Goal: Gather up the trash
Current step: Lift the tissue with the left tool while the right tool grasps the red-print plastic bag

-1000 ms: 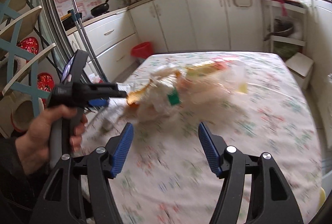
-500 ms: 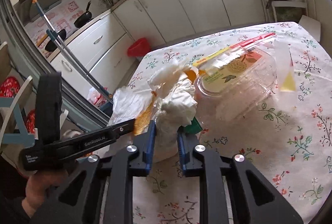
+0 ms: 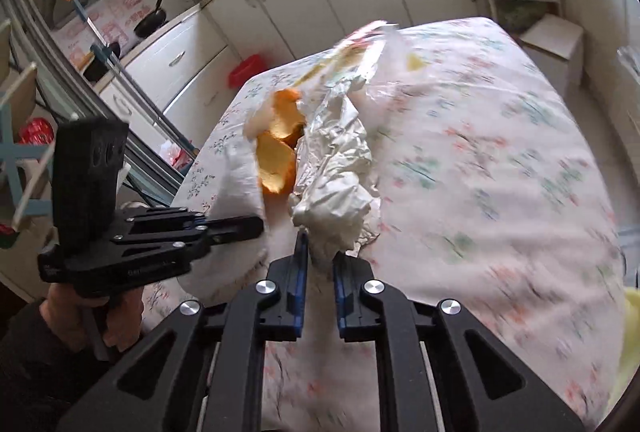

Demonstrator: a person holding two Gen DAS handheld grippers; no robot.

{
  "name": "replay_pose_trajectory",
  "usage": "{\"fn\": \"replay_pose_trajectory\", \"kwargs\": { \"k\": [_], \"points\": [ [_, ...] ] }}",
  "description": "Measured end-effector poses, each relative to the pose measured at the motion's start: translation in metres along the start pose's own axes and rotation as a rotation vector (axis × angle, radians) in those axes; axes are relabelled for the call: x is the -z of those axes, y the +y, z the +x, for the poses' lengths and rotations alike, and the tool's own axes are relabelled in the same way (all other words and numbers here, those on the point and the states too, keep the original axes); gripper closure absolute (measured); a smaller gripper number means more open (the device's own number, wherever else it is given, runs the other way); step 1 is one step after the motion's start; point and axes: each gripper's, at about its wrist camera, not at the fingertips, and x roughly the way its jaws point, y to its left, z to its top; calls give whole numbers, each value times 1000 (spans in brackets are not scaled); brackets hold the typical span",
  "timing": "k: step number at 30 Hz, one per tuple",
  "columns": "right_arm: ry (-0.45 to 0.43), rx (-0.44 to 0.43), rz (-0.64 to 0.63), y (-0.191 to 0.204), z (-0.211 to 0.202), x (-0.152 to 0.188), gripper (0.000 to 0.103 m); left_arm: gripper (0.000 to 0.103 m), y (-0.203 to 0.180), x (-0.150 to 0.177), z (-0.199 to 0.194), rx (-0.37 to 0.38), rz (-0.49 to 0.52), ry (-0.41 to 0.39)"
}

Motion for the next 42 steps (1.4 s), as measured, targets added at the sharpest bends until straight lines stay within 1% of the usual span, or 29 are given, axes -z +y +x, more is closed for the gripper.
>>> {"fn": "replay_pose_trajectory", "kwargs": {
  "k": [3, 8, 9, 10, 11, 12, 13, 14, 16, 17, 18, 20, 21, 22, 26, 28, 30, 34, 36, 38, 39, 40, 41, 42],
  "points": [
    [-5, -9, 18, -9, -11, 7, 90, 99, 5, 8, -10, -21, -54, -13],
    [12, -21, 38, -14, -11, 17, 86, 99, 12, 30, -26, -45, -125, -50],
    [30, -22, 36, -15, -10, 20, 82, 99, 12, 35, -27, -64, -144, -51],
    [39, -18, 35, -19, -12, 21, 69, 99, 12, 38, -25, -76, -162, -48],
    [37, -10, 33, -19, -12, 22, 61, 99, 14, 43, -23, -91, -184, -36],
    [32, 0, 34, -22, -15, 24, 49, 98, 15, 48, -21, -105, -196, -23],
    [24, 9, 42, -24, -17, 24, 46, 96, 16, 49, -19, -113, -202, -17],
    [18, 8, 59, -30, -19, 25, 46, 93, 16, 50, -18, -117, -208, -15],
    [-7, 4, 103, -40, -24, 24, 43, 85, 14, 49, -17, -118, -214, -19],
    [-28, 16, 107, -42, -29, 23, 43, 82, 14, 49, -17, -118, -217, -23],
    [-48, 25, 97, -41, -32, 21, 42, 79, 13, 49, -17, -119, -217, -27],
    [-83, 24, 49, -30, -36, 18, 41, 77, 13, 47, -17, -121, -212, -31],
    [-86, 15, 10, -21, -34, 16, 38, 75, 11, 45, -16, -124, -208, -33],
    [-79, 10, -16, -14, -31, 16, 34, 75, 9, 44, -15, -127, -201, -34],
    [-21, -14, -102, 10, -9, 19, 30, 75, 10, 47, -16, -134, -185, -32],
    [21, -11, -150, 23, 5, 21, 25, 75, 9, 47, -16, -157, -173, -31],
    [47, -22, -177, 31, 14, 23, 25, 75, 10, 47, -16, -165, -168, -29],
    [92, -10, -253, 52, 37, 31, 25, 74, 11, 46, -17, -161, -176, -27],
    [124, 25, -283, 59, 52, 36, 25, 74, 10, 46, -16, -165, -168, -29],
    [110, 79, -331, 65, 58, 39, 30, 74, 8, 46, -16, -173, -157, -30],
    [104, 102, -345, 67, 59, 39, 43, 74, 7, 47, -16, -176, -155, -32],
    [106, 102, -341, 66, 59, 38, 62, 77, 6, 47, -16, -182, -151, -34],
    [109, 78, -319, 62, 57, 37, 66, 83, 5, 47, -16, -188, -146, -32],
    [107, 58, -296, 58, 54, 36, 74, 96, 4, 47, -14, -184, -138, -22]
  ]
}}
